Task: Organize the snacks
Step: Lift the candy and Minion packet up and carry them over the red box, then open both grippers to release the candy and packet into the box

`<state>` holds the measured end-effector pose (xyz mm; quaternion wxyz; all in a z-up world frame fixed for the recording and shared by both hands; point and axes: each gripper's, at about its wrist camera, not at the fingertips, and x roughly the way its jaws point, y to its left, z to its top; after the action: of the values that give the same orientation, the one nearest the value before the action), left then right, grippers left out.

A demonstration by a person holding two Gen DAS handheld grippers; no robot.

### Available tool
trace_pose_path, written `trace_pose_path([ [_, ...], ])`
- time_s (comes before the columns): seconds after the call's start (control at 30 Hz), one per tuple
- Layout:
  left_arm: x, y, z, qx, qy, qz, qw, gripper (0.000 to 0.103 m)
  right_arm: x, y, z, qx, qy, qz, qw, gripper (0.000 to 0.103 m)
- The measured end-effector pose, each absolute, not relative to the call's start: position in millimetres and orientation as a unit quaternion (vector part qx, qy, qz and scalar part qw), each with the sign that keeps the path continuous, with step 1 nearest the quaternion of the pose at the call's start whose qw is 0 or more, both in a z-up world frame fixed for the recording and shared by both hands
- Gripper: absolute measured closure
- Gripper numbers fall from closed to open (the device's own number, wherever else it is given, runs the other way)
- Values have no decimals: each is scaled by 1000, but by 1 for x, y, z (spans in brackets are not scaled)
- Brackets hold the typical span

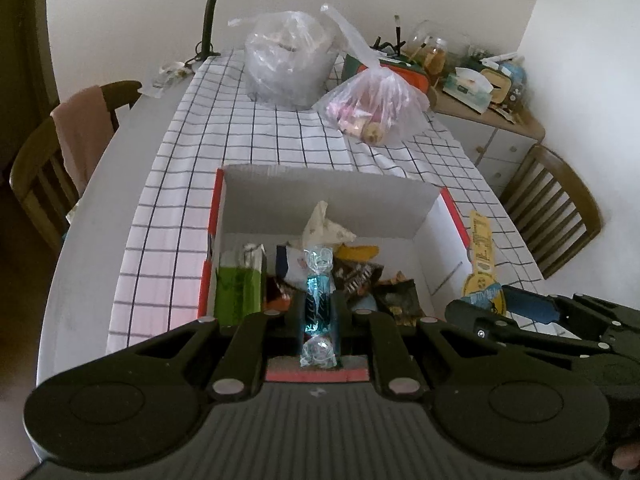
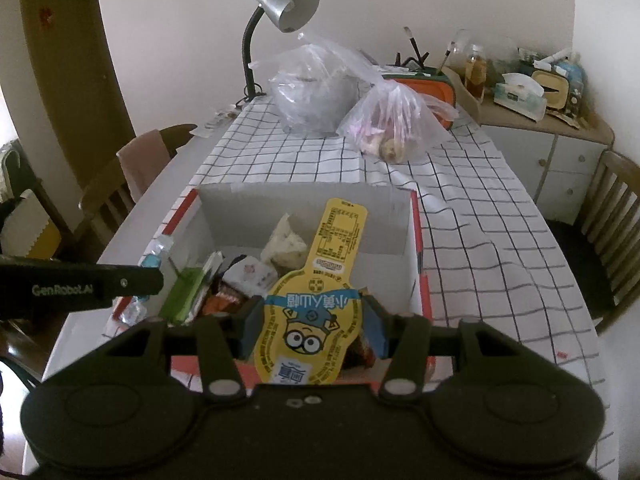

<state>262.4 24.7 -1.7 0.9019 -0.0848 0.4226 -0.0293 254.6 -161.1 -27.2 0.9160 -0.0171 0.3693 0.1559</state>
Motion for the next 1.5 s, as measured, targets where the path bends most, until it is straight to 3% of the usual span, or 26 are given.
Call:
trace_pose_path([
  [0.73,333,32,-52,-63,485,-32,872,91,320,-142,-80,-70,434,154,885,52],
  [1.5,345,32,-92,-39,523,-22,851,91,326,-128,-107,-87,457,164,870,50],
])
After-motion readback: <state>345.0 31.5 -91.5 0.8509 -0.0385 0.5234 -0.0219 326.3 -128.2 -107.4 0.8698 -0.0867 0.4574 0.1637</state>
